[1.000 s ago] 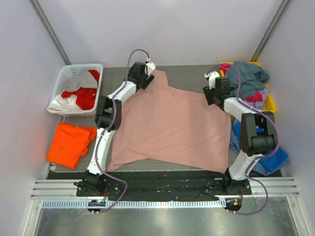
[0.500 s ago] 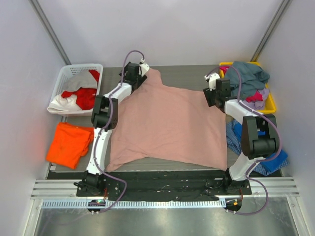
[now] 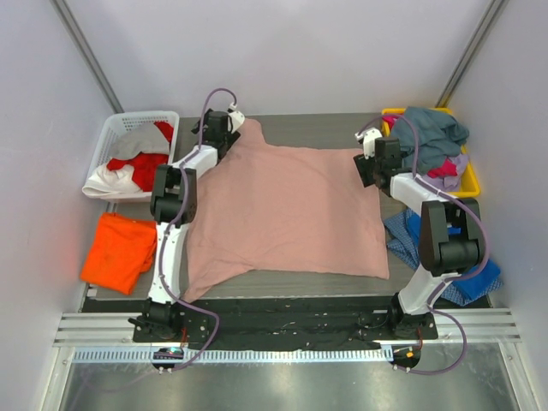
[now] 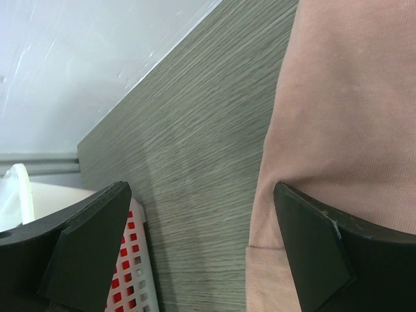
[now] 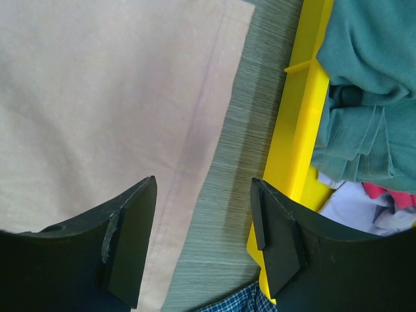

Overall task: Fold and stack the t-shirts
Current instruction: Flatten out the tshirt

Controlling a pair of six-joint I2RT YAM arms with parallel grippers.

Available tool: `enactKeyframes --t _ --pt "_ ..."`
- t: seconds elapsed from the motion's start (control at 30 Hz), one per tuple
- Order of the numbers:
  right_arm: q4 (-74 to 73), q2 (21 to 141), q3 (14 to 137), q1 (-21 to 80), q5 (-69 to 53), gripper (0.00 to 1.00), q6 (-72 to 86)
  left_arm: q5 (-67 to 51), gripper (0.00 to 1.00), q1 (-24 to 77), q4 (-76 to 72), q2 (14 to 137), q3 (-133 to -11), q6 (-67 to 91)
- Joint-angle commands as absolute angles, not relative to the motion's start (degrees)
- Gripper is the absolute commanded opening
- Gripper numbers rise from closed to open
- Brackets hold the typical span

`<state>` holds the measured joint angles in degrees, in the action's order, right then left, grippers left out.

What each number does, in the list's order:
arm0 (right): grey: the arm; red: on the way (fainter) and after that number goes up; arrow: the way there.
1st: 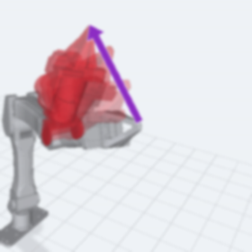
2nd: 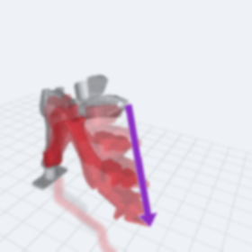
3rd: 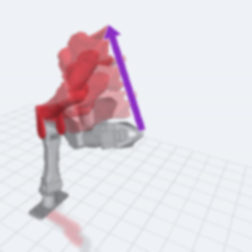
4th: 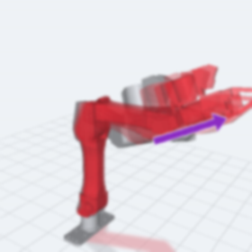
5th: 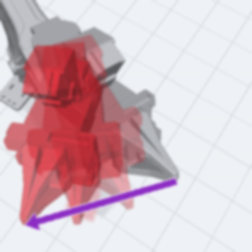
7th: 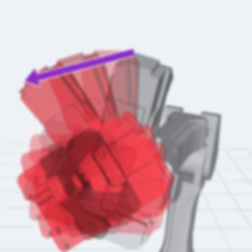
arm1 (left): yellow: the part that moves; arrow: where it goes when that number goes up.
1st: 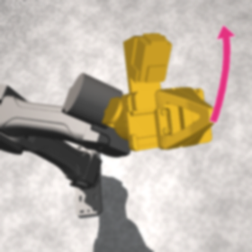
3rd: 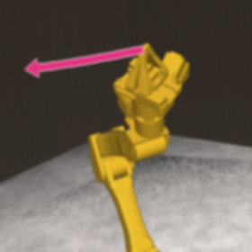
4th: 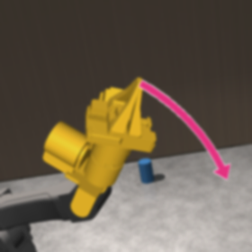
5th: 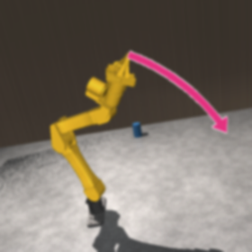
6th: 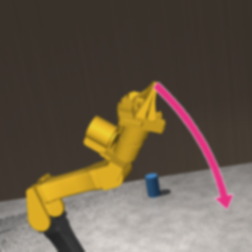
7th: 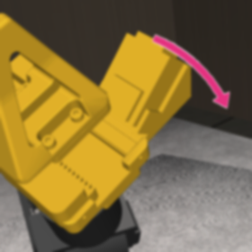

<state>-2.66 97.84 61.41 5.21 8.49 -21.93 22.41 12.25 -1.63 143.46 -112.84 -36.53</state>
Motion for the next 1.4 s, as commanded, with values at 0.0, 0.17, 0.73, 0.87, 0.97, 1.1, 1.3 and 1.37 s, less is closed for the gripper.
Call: enactKeyframes --t 0.0,0.17,0.73,0.87,0.97,1.1,1.3,1.37 --pt "-1.23 98.96 65.12 5.62 9.76 0.66 -22.06 24.69 0.98 9.41 3.43 143.00 -109.78 -37.44" --pt "-2.20 100.55 67.14 5.54 9.40 0.66 -21.36 24.70 0.98 8.17 2.99 141.24 -106.79 -37.18" --pt "-7.12 102.83 69.61 9.67 8.61 0.65 -22.06 24.70 0.98 11.25 12.83 147.90 -125.49 -36.65" --pt "-7.21 102.04 69.00 9.84 8.70 0.65 -22.32 25.84 0.98 12.13 12.57 150.37 -128.93 -38.49" --pt "-7.21 101.87 68.56 9.76 8.96 0.65 -22.68 26.45 0.99 12.04 11.61 150.29 -128.68 -39.37" --pt "-7.03 101.34 67.85 9.84 8.70 0.64 -21.98 27.50 0.99 12.04 10.64 151.61 -129.63 -42.26" --pt "-7.03 99.93 66.98 9.84 8.88 0.64 -22.32 30.84 1.00 11.95 7.31 155.91 -134.29 -46.57" --pt "-7.03 99.32 66.71 9.76 8.88 0.64 -22.33 31.55 1.00 11.78 6.59 157.49 -136.31 -46.84"
